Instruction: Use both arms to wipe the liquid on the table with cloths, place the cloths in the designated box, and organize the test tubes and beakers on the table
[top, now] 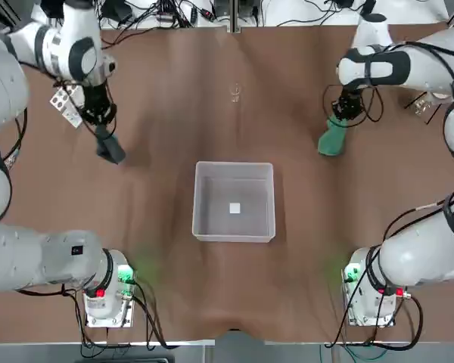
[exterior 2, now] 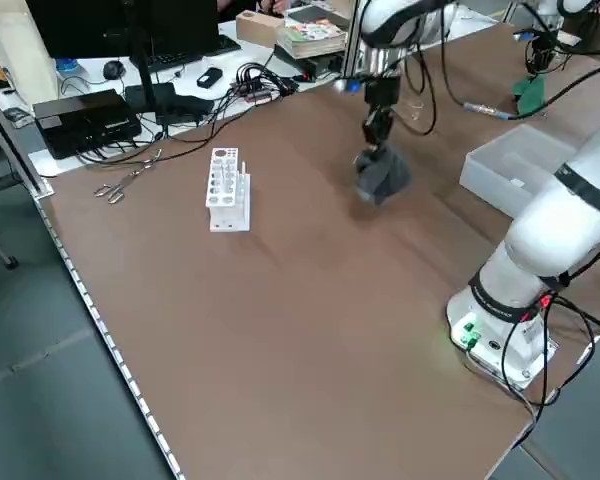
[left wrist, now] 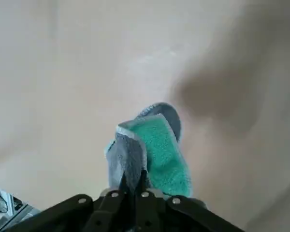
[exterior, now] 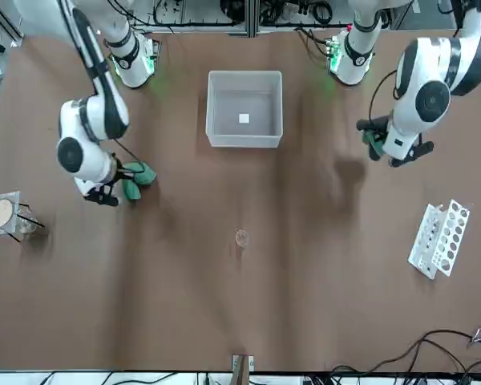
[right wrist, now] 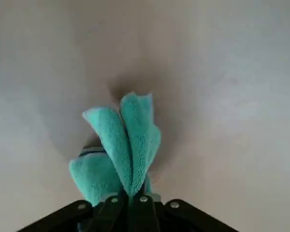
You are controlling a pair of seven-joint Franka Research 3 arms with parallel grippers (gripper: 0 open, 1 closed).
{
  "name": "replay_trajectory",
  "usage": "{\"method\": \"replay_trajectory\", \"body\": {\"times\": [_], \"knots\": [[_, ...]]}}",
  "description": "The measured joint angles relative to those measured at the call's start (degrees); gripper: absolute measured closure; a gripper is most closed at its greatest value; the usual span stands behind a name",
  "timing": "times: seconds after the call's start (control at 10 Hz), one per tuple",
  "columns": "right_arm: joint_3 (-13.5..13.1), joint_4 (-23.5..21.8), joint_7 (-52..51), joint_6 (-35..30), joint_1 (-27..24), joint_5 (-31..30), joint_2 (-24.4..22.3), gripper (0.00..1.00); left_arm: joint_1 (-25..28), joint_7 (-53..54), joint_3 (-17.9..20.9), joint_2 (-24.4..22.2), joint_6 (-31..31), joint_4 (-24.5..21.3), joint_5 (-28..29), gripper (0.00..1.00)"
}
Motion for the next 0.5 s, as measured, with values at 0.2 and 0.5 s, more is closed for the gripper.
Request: {"method": "replay_trajectory", "body": {"times": [0.2,0.5], "knots": [[-0.1,0.1,-10.1,1.6,-6.1,-0.3,2.8,0.95,0.0,0.0,-5.4,-0.2,-6.9,6.3,-7.2,0.94],[-0.2,0.6,-25.4,4.9,-16.0,-4.5,4.6,0.95,0.0,-1.7,-16.0,-0.2,-9.4,10.8,-16.9,0.94]]}}
